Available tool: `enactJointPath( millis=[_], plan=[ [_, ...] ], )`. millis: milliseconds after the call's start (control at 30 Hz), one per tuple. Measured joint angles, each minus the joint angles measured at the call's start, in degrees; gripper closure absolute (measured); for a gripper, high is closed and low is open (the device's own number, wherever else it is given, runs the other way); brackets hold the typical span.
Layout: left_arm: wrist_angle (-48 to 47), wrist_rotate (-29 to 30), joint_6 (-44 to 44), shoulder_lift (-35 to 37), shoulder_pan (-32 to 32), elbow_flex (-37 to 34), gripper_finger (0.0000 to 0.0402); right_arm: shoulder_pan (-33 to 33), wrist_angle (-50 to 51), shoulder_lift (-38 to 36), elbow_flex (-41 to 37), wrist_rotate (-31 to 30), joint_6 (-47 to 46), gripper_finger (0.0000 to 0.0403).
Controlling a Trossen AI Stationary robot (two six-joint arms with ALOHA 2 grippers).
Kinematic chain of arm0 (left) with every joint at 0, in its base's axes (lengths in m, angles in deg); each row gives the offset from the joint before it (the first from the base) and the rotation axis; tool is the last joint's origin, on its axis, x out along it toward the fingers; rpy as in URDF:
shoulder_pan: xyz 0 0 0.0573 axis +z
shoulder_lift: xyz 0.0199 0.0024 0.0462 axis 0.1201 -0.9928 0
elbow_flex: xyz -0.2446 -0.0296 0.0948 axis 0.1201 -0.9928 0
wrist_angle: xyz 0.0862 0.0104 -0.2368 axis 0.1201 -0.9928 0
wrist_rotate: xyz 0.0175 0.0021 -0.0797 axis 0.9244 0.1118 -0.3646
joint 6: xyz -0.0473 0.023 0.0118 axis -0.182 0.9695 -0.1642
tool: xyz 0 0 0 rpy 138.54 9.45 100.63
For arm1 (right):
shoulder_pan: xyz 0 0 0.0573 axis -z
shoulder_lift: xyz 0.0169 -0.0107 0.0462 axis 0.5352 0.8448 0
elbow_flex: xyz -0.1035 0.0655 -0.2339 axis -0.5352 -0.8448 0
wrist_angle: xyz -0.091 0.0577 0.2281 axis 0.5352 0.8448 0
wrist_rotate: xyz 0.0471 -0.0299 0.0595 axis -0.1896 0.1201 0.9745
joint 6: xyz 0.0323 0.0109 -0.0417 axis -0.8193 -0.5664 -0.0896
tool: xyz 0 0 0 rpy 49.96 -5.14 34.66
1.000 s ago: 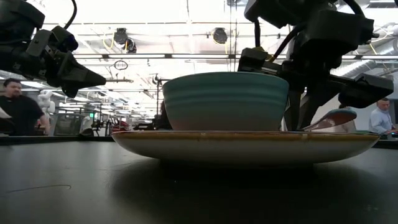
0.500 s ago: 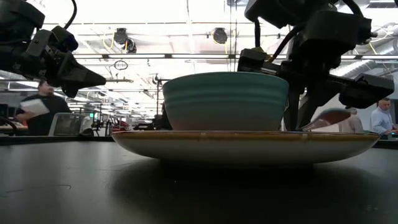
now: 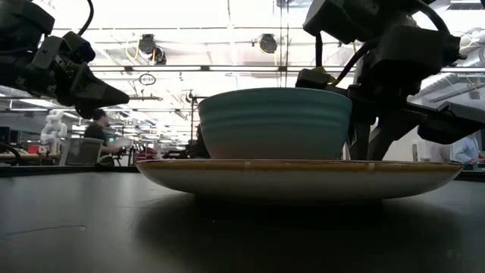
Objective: Set table place
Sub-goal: Put the blue fork on the orange plate to the right of the green bowl
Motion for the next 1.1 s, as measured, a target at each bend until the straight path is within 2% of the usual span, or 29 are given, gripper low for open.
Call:
enactJointPath(
  millis=[600, 1100],
  plan=[
    [-0.01, 0.00, 0.00, 0.00, -0.01, 0.00, 0.0371, -0.02, 0.00, 0.00, -0.04, 0.00, -0.18, 0.0396],
    [-0.01, 0.00, 0.02, 0.00, -0.02, 0.00, 0.0371, -0.02, 0.25, 0.07, -0.15, 0.02, -0.34, 0.0377]
  ],
)
